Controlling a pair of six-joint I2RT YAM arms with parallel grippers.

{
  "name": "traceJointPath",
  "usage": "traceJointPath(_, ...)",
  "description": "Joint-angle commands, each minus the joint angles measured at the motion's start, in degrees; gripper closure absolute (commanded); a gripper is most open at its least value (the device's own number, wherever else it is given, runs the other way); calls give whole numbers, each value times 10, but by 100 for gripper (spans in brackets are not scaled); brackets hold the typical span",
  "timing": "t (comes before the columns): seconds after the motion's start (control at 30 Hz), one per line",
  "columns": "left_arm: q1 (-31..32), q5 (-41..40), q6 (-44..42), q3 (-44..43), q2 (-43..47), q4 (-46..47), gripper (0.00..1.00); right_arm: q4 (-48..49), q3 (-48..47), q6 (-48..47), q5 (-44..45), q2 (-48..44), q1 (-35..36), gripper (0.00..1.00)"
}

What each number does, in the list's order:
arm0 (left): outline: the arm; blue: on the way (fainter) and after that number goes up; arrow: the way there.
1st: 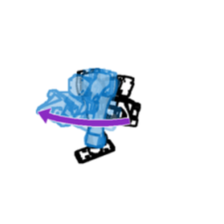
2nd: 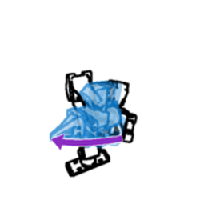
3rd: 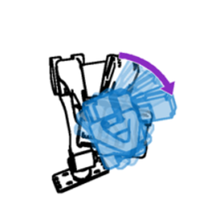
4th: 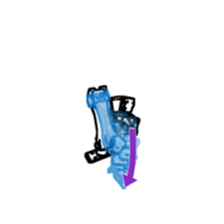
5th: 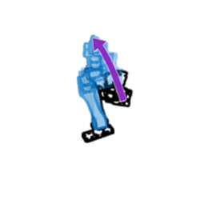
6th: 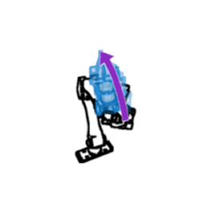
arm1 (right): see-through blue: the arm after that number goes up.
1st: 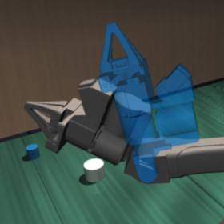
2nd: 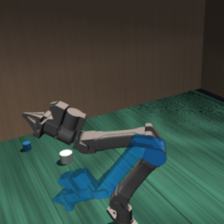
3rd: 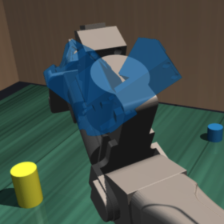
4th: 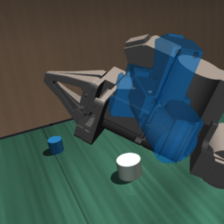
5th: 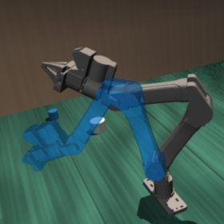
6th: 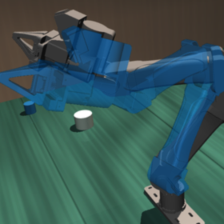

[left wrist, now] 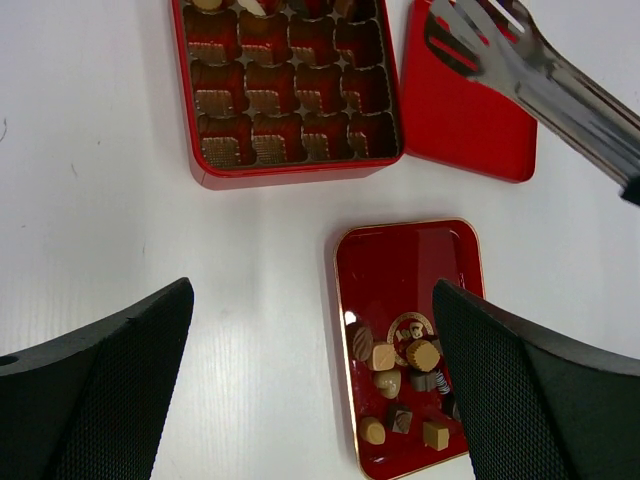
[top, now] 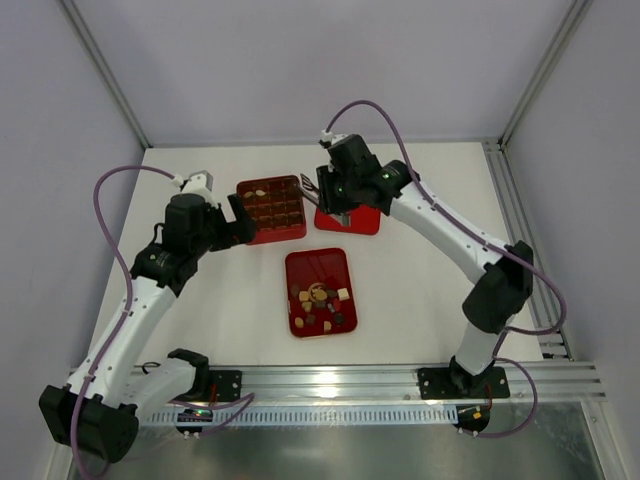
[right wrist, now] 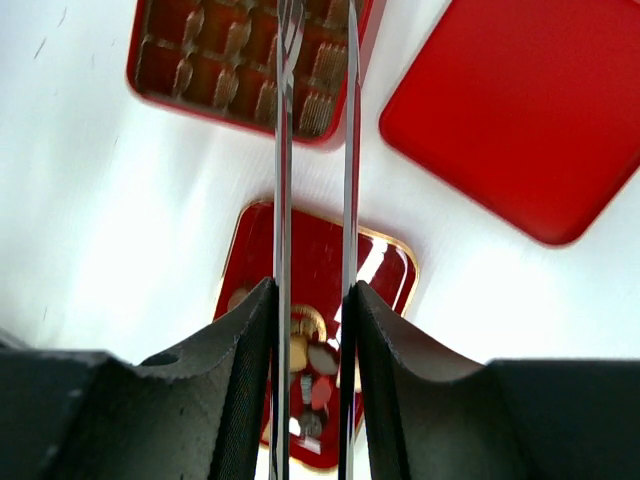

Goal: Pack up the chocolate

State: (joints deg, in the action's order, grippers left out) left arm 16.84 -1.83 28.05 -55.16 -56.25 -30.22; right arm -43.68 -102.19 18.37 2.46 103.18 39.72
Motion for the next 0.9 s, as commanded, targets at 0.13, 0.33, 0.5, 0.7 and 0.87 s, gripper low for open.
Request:
traceJointPath(0.13, -2, 8, 0, 0, 0, 23, 0, -26, 189, 27, 24, -207, 87, 62)
traceJointPath(0.33, -3, 9, 1, 0, -2, 23, 0, -90, 270, 54, 32, -279, 153, 62)
traceJointPath(0.5, -3, 8, 0, 1, 0, 23, 0, -118, 291, 60, 36, -291, 187, 62)
traceJointPath(0.7, -3, 6, -1, 2, 1, 23, 0, -124, 312, 64, 33, -291, 194, 62)
traceJointPath(0.87, -3, 7, -1, 2, 1, 23, 0, -124, 320, 63, 39, -287, 199, 62)
